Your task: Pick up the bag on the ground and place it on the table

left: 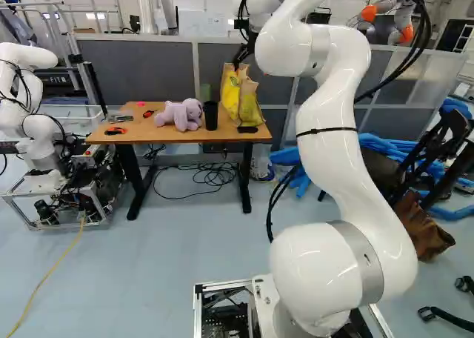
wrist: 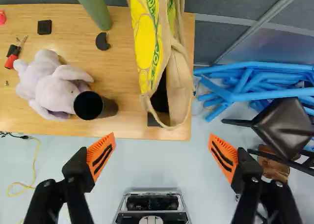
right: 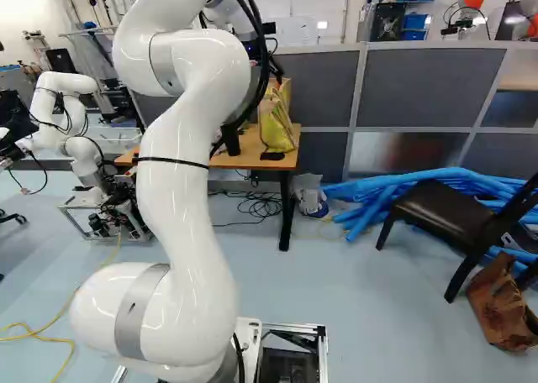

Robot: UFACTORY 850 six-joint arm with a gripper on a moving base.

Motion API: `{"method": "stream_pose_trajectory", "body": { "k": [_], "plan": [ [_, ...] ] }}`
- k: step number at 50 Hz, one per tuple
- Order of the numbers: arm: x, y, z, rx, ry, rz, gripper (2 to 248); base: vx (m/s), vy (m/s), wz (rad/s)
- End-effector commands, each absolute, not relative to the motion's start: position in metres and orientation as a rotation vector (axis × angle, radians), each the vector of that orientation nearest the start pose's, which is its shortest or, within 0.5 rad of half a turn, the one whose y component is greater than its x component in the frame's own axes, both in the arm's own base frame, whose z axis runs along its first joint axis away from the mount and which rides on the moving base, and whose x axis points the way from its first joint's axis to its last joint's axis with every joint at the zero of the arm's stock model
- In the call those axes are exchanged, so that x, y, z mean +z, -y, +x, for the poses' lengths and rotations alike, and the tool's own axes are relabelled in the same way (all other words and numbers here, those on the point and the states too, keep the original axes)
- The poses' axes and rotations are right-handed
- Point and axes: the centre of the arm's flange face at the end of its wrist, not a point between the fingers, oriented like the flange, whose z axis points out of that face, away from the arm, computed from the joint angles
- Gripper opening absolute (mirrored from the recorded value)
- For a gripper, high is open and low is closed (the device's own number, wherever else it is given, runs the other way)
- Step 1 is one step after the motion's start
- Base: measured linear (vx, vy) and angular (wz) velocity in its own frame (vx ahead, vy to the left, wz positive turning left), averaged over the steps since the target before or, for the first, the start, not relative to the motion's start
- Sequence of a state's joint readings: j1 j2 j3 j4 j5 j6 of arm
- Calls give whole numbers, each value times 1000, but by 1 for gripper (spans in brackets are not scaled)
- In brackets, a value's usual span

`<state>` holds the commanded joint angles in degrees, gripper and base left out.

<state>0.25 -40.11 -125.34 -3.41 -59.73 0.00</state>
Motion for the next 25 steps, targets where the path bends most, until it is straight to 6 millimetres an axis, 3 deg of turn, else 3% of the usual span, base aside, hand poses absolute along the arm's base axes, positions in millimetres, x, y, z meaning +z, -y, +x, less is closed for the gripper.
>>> {"method": "stream_pose_trajectory", "body": {
  "k": [25],
  "plan": [
    [669,1,711,-841,45,-3074,247,0,0,0]
  ]
}}
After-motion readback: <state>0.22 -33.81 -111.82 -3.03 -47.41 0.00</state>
